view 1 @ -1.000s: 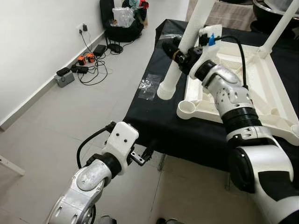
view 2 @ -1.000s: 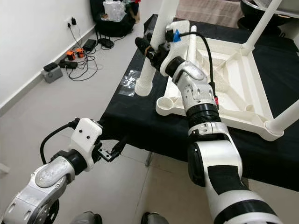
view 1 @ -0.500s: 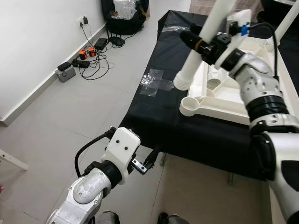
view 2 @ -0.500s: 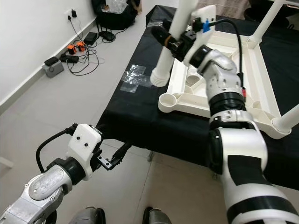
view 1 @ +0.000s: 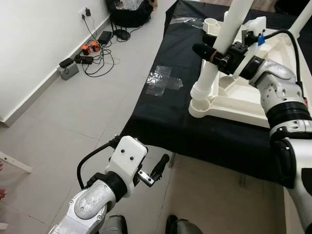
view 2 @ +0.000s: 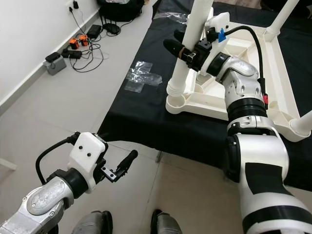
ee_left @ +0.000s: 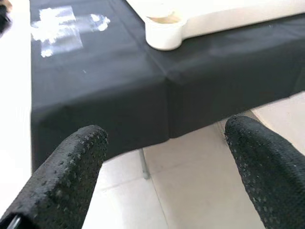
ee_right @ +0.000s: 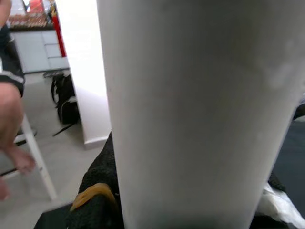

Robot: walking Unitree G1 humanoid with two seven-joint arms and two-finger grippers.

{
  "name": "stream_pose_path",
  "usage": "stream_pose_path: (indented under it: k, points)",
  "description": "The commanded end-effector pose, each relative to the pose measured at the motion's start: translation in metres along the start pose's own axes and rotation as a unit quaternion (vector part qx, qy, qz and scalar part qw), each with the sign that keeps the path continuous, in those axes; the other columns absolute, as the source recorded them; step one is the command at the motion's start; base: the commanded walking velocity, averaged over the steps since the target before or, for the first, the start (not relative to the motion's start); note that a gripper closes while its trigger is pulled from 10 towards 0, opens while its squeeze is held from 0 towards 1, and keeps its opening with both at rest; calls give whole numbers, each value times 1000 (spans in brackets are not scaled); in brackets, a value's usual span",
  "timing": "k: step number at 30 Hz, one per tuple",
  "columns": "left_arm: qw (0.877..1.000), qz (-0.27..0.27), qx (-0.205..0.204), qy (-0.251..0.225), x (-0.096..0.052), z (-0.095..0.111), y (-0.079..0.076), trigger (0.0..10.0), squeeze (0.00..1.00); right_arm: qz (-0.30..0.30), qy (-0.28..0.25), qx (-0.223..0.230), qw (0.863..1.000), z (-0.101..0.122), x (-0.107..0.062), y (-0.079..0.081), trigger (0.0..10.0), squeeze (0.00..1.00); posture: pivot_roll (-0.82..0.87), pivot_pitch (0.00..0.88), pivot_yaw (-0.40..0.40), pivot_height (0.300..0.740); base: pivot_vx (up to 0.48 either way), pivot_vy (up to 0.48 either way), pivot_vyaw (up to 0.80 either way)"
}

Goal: Building children table

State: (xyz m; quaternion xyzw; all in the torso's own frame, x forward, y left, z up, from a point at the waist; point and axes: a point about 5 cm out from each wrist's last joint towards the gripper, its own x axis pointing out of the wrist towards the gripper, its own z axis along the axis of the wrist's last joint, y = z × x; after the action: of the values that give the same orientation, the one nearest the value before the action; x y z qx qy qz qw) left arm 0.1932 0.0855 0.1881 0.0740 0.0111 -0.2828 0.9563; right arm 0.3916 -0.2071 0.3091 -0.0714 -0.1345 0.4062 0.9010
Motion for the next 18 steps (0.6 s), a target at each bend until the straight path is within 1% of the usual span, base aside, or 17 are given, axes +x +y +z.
stream_pose_path:
  k: [1, 2, 3, 4, 5, 10, 13, 15, 18]
  points:
    - [1000, -6, -9, 6, -2, -1, -3, 10000, 0, 16, 19, -7, 1000, -1, -7, -1, 0, 0, 111, 274, -36, 740, 0, 0, 0]
    - [1000, -5, -9, 7, -2, -1, -3, 10000, 0, 36, 18, -1, 999, 1, -11, -2, 314, 0, 108, 289, -39, 740, 0, 0, 0]
    - [1000, -5, -9, 7, -2, -1, -3, 10000, 0, 36, 18, -1, 999, 1, -11, -2, 314, 0, 108, 289, -39, 740, 0, 0, 0]
    - [1000, -5, -9, 7, -2, -1, -2, 10000, 0, 49, 17, 3, 999, 2, -13, -1, 314, 0, 108, 289, -39, 740, 0, 0, 0]
    - [1000, -5, -8, 8, -2, 0, -2, 10000, 0, 58, 16, 4, 998, 4, -15, -1, 10000, 0, 105, 290, -37, 740, 0, 0, 0]
    - [1000, -4, -9, 10, 0, -1, -1, 10000, 0, 72, 20, -11, 997, 5, -17, -1, 10000, 0, 102, 286, -32, 740, 0, 0, 0]
    - [1000, -4, -8, 10, 0, -1, -1, 10000, 0, 71, 20, -14, 997, 6, -17, -1, 10000, 0, 102, 284, -32, 740, 0, 0, 0]
    - [1000, -3, -7, 10, 0, -1, -1, 10000, 0, 71, 18, -14, 997, 6, -17, -1, 10000, 0, 101, 282, -32, 740, 0, 0, 0]
    - [1000, 0, -6, 9, 1, 0, 1, 10000, 0, 83, 20, -7, 996, 1, -17, 3, 10000, 0, 104, 282, -32, 740, 0, 0, 0]
